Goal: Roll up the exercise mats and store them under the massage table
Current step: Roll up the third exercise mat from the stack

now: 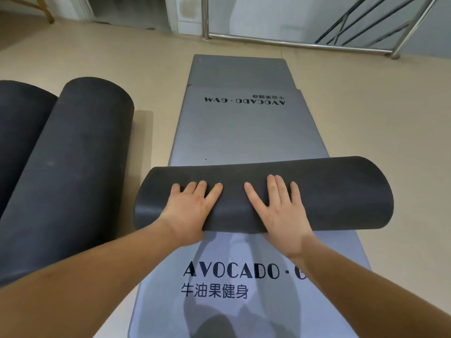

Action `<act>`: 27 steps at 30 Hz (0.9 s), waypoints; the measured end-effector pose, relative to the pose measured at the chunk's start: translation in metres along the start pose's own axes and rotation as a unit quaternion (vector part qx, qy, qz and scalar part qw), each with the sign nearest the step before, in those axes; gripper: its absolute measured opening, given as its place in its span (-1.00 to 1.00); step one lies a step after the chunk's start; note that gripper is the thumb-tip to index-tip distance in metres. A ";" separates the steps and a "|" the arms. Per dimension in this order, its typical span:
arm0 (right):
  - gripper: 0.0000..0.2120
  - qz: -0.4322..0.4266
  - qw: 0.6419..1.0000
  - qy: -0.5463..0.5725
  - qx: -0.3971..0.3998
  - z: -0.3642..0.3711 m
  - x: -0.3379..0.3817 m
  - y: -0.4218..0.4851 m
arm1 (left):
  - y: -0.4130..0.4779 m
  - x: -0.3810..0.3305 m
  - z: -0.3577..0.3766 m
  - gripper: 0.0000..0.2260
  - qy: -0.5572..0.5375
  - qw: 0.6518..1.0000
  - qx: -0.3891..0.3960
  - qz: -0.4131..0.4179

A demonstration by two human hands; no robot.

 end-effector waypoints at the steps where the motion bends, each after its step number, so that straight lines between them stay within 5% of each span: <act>1: 0.16 -0.008 1.000 0.006 -0.007 -0.004 -0.005 0.003 | -0.001 -0.001 -0.004 0.01 -0.004 1.000 0.004 0.001; 8: -0.04 -0.103 0.989 0.069 0.075 -0.048 -0.030 -0.021 | -0.043 -0.015 -0.040 -0.12 -0.067 0.995 0.064 0.040; 11: -0.03 -0.158 0.971 0.098 0.148 -0.074 -0.034 -0.043 | -0.073 -0.019 -0.065 -0.25 -0.099 0.982 0.148 0.065; 15: -0.05 -0.210 0.911 0.198 0.295 -0.094 -0.045 -0.049 | -0.085 -0.008 -0.086 -0.35 -0.248 0.903 0.350 0.023; 17: -0.03 -0.216 0.871 0.249 0.363 -0.083 -0.045 -0.037 | -0.082 -0.001 -0.086 -0.30 -0.278 0.879 0.388 -0.001; 21: 0.11 -0.189 0.856 0.279 0.392 -0.056 -0.040 -0.008 | -0.073 0.014 -0.085 0.06 -0.219 0.938 0.264 -0.041; 24: 0.17 -0.145 0.892 0.277 0.327 -0.057 -0.052 0.014 | -0.091 0.015 -0.092 -0.28 -0.131 0.989 0.068 -0.005; 27: -0.03 -0.073 0.937 0.240 0.242 -0.063 -0.073 0.033 | -0.126 -0.005 -0.070 -0.48 -0.058 0.986 -0.086 0.133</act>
Point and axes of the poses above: each hand's wrist, its own y-axis towards the middle knuckle, its own z-axis out of the palm, x = y × z, the point moved 5 cm from there along y, towards the middle knuckle, and after that the axes turned 12 degrees about -y, right-handed, at the moved point
